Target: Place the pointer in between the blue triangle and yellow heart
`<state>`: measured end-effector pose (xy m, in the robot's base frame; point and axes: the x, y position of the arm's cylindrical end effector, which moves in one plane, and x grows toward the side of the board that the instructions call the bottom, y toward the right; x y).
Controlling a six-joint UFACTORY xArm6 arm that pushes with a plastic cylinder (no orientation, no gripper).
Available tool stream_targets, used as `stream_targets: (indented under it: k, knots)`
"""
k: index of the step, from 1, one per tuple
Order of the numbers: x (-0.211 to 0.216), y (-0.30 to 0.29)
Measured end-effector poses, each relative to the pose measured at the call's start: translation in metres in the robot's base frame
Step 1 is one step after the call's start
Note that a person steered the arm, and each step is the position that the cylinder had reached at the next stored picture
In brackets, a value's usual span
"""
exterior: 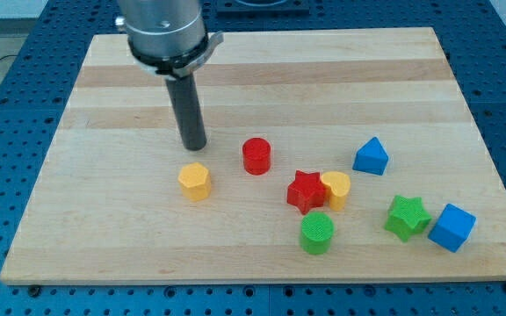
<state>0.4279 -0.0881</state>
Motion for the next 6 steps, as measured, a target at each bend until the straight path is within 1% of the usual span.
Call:
stream_targets:
  k: [1, 2, 3, 4, 6]
  knots:
    - [-0.029, 0.056]
    - [-0.016, 0.119]
    - [0.005, 0.164]
    - [0.025, 0.172]
    - [0.082, 0.212]
